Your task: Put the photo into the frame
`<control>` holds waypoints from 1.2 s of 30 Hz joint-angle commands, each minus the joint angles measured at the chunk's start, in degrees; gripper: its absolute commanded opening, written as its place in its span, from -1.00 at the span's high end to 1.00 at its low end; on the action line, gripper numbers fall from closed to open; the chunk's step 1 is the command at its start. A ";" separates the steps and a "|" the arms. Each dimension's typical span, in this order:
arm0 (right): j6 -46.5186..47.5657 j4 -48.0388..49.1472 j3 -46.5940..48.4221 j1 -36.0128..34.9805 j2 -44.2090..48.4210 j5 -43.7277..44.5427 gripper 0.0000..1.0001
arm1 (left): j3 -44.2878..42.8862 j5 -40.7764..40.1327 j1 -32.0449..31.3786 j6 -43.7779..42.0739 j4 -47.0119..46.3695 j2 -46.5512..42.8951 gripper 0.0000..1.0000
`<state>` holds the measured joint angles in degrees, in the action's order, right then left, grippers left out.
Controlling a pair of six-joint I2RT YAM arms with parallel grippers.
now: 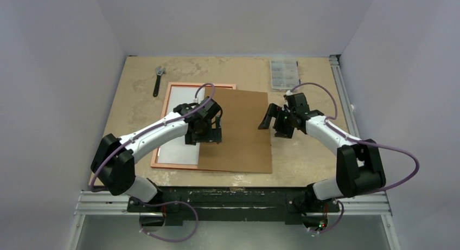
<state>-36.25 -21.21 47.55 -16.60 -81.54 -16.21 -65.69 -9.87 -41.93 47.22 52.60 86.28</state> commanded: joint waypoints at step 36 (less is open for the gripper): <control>-4.38 20.64 -7.10 6.91 -11.23 -26.19 -0.53 | 10.33 6.32 2.28 0.42 -11.51 -6.96 -0.66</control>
<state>-37.95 -7.40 43.86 -12.95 -90.00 -35.44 -56.34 -3.81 -40.07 46.98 43.59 81.49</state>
